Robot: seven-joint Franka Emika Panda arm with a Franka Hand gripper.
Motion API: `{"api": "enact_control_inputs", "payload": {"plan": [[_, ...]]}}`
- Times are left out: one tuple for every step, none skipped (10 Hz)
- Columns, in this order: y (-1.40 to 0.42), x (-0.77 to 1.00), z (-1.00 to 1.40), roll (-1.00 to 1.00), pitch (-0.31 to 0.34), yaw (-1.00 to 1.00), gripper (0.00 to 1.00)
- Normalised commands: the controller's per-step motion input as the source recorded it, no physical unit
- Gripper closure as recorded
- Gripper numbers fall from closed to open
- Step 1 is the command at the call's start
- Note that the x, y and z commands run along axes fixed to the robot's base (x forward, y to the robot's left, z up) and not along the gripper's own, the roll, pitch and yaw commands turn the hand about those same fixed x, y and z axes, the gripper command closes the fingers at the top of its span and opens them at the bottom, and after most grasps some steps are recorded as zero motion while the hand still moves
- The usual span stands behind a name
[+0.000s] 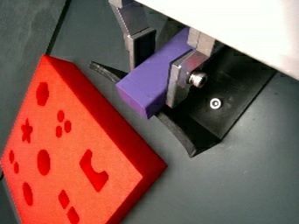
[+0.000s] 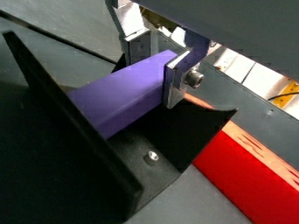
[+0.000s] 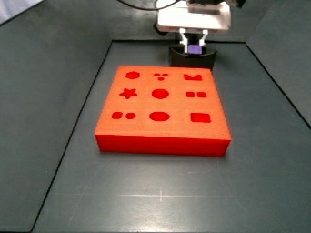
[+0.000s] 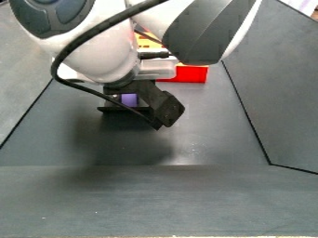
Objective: Pick up the rectangle object. Move up. Place the rectangle object on the fixture. Regrasp the rectangle object. Move to above the board. Insert the rectangle object.
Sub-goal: Place the rectangle object on the fixture.
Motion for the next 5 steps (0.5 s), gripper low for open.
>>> {"api": "enact_control_inputs", "payload": {"plan": [[0.08, 0.07, -0.21, -0.13, -0.056, -0.1, 1.0], [0.08, 0.07, -0.21, -0.13, -0.058, -0.08, 1.0], [0.08, 0.07, -0.21, -0.13, -0.057, -0.06, 1.0], [-0.5, 0.0, -0.17, 0.0, 0.0, 0.0, 1.0], [0.0, 0.0, 0.0, 0.0, 0.0, 0.0, 0.0]]}}
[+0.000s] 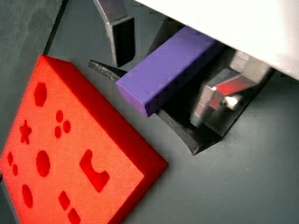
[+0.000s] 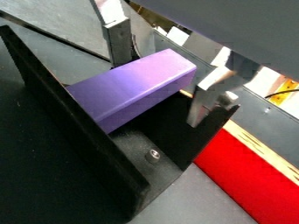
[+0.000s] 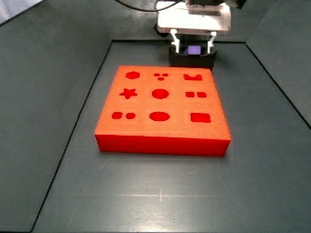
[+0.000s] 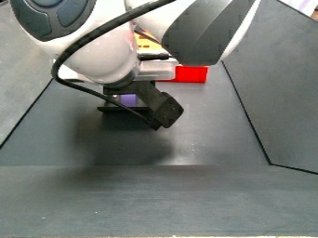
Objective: Pick up the rectangle object. Move up. Place the rectangle object on the fixture. Regrasp the rectangle object. Move to above the board. Insert the rectangle object.
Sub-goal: Regrasp the rectangle object.
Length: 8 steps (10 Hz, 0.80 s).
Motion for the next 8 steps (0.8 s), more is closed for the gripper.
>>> {"api": "enact_control_inputs", "payload": {"plan": [[0.0, 0.0, 1.0, 0.03, 0.038, 0.0, 0.0], [0.0, -0.01, 1.0, 0.04, 0.042, 0.01, 0.0], [0.0, -0.02, 1.0, 0.05, 0.054, 0.01, 0.0], [0.0, -0.03, 1.0, 0.06, 0.062, 0.0, 0.0], [0.0, -0.03, 1.0, 0.06, 0.073, -0.01, 0.0], [0.0, -0.03, 0.91, 0.06, 0.076, -0.02, 0.0], [0.0, -0.03, 0.67, 0.05, 0.074, -0.03, 0.0], [0.01, -0.03, 0.49, 0.04, 0.075, -0.03, 0.0]]}}
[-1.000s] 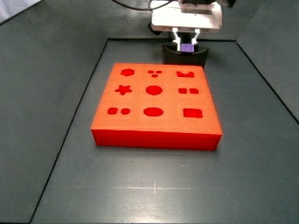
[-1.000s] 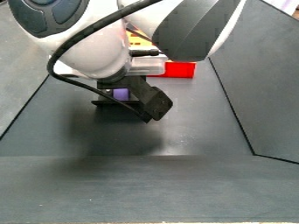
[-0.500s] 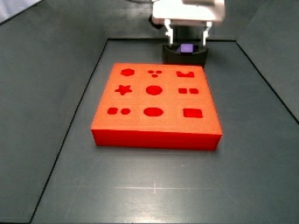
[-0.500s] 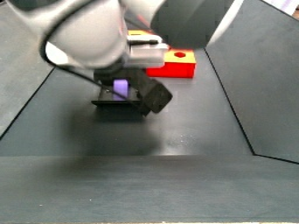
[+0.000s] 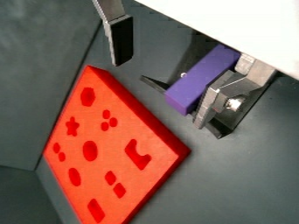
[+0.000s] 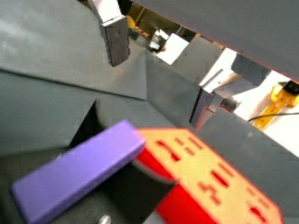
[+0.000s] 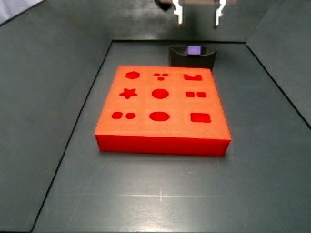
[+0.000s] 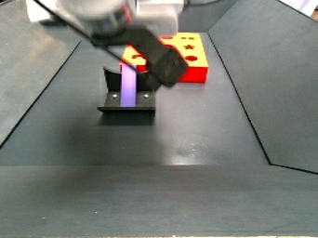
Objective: Pick up the rectangle object. Move up. Place the rectangle object on the fixture. Regrasp the rectangle object. Move to above the board. Insert the rectangle object.
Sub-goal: Regrasp the rectangle object.
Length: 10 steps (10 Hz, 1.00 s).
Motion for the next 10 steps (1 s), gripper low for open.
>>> {"api": "enact_control_inputs", "payload": {"plan": [[0.01, -0.02, 0.24, 0.04, 0.072, -0.04, 0.0], [-0.81, -0.11, 0.89, 1.0, 0.036, 0.01, 0.0], [-0.77, -0.11, 0.84, 1.0, 0.034, 0.01, 0.0], [-0.65, -0.12, 0.72, 1.0, 0.022, 0.01, 0.0], [-0.49, -0.12, 0.53, 1.0, 0.014, 0.01, 0.0], [-0.27, -0.09, 0.26, 1.0, 0.009, 0.01, 0.0], [-0.1, -0.05, 0.06, 1.0, 0.008, 0.01, 0.0], [-0.04, -0.02, 0.0, 1.0, 0.009, 0.01, 0.0], [-0.03, -0.01, 0.02, 1.0, 0.01, 0.01, 0.0], [-0.03, -0.03, 0.03, 1.0, 0.003, 0.01, 0.0]]}}
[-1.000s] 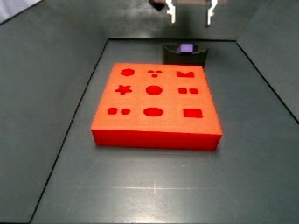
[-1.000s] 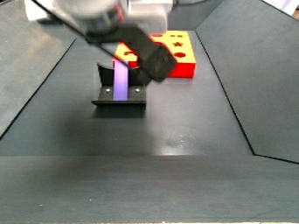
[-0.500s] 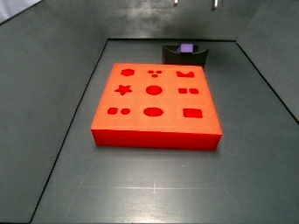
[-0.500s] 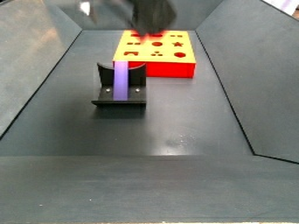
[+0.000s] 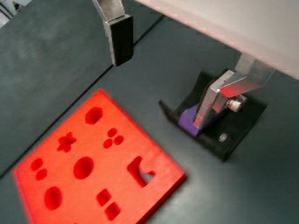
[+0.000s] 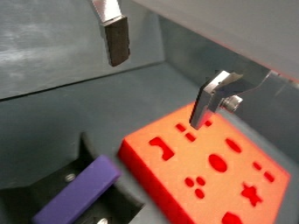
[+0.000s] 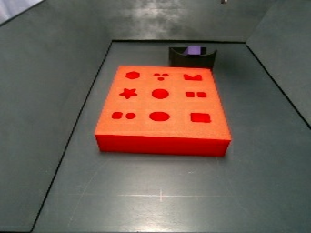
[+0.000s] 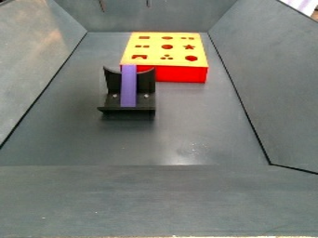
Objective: Pick up the rectangle object. Move up. Place the rectangle object on the fixture. Regrasp the rectangle object. Move to above the board. Insert the rectangle object.
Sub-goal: Regrasp the rectangle object.
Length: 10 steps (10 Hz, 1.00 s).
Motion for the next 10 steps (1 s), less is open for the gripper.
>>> {"api": "enact_control_inputs", "payload": {"plan": [[-0.03, -0.04, 0.02, 1.0, 0.0, 0.01, 0.0], [-0.03, -0.04, 0.01, 1.0, -0.008, 0.02, 0.0], [-0.03, -0.04, 0.0, 1.0, -0.013, 0.02, 0.0], [-0.02, -0.04, 0.01, 1.0, -0.02, 0.02, 0.0], [-0.02, -0.04, 0.0, 1.0, -0.028, 0.02, 0.0], [-0.02, -0.03, 0.01, 1.0, -0.034, 0.02, 0.0], [-0.02, -0.04, 0.0, 1.0, -0.038, 0.02, 0.0], [-0.02, -0.03, 0.01, 1.0, -0.038, 0.02, 0.0], [-0.02, -0.03, 0.02, 1.0, -0.036, 0.02, 0.0], [-0.02, -0.01, 0.01, 1.0, -0.033, 0.02, 0.0]]}}
